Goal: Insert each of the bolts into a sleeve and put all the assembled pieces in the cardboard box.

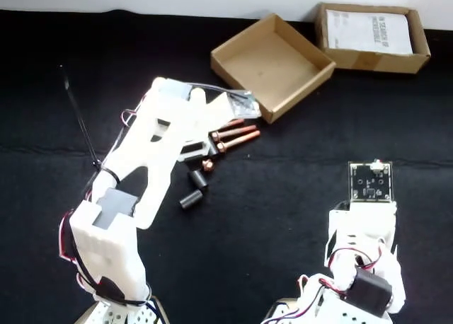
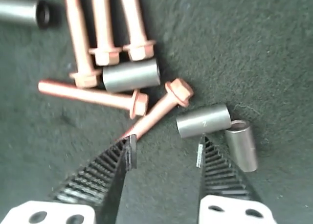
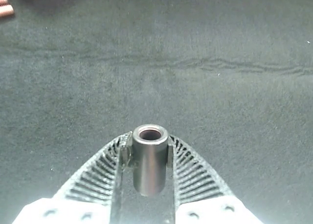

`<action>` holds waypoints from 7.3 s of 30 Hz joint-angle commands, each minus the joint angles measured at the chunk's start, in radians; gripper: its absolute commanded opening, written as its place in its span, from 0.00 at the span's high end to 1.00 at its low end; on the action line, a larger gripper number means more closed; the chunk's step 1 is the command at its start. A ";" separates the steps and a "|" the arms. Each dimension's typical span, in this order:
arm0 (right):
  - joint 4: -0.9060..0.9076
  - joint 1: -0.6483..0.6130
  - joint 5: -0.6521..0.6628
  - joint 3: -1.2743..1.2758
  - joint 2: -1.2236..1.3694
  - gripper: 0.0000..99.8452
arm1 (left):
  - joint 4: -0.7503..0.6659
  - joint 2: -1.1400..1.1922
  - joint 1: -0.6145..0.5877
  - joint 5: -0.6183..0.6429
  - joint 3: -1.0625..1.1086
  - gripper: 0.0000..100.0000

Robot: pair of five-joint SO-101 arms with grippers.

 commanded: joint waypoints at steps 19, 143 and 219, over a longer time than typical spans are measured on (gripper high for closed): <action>-0.074 0.007 0.014 0.051 -0.021 0.99 | -0.060 0.282 0.053 -0.235 -0.147 0.79; -0.513 -0.346 -0.548 0.314 -0.024 0.99 | 0.172 0.475 0.051 1.131 -1.132 0.99; -0.820 -0.806 -0.641 0.532 -0.024 0.99 | -0.845 -1.376 0.255 0.973 0.888 0.99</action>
